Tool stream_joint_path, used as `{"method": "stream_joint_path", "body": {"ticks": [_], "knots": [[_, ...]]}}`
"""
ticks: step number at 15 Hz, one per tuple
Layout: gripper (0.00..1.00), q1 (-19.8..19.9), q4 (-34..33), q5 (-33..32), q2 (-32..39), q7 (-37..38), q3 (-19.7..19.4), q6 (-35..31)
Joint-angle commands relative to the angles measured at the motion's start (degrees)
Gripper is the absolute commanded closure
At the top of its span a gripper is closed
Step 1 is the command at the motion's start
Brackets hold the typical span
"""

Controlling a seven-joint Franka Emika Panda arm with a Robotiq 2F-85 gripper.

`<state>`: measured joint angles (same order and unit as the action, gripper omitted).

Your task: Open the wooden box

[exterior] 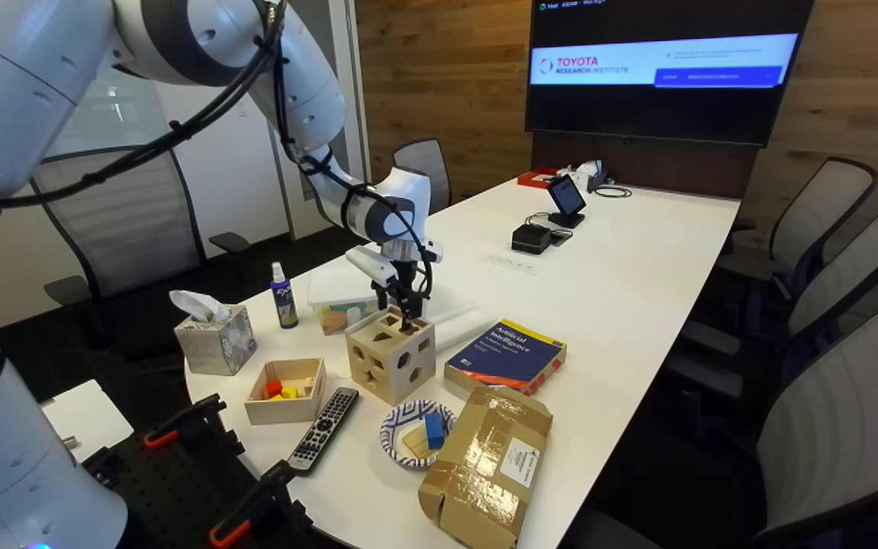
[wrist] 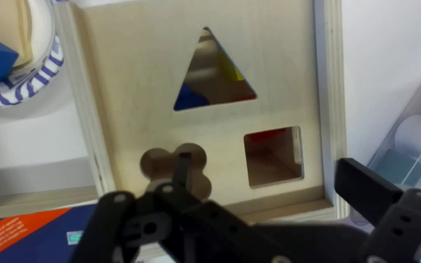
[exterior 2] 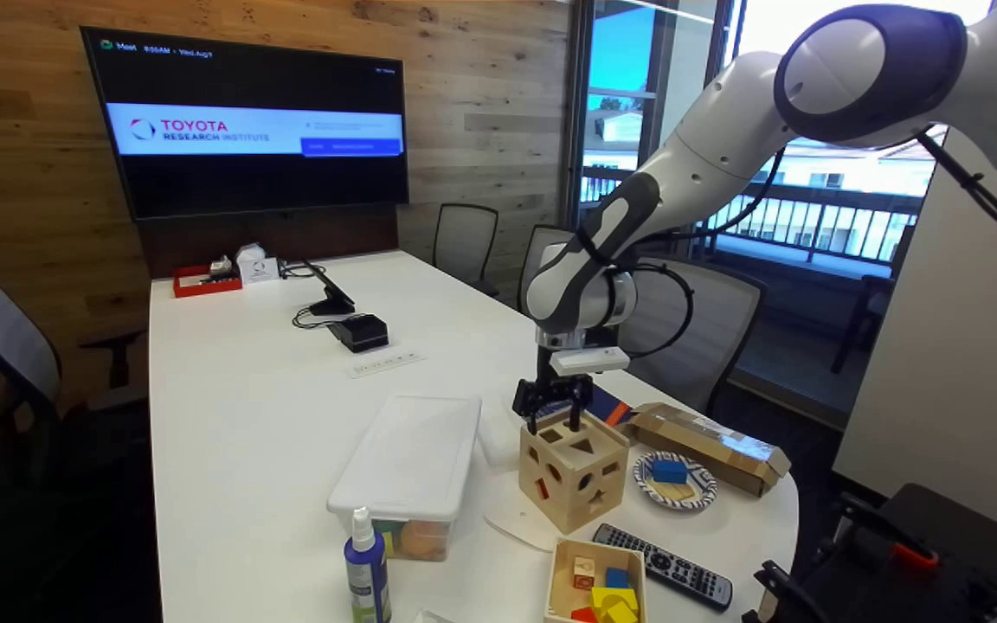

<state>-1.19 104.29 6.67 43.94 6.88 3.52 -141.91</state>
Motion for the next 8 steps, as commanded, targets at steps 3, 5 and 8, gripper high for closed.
{"method": "stream_joint_path", "body": {"ticks": [3, 5, 8], "knots": [[0.0, 0.54, 1.26, 2.9, 0.6, -0.04, 0.28, 1.73], [0.0, 0.89, 2.11, 3.58, 0.38, -0.2, 0.41, 1.68], [0.0, 1.52, 3.62, 4.89, -0.45, -0.28, 0.66, 2.56]]}}
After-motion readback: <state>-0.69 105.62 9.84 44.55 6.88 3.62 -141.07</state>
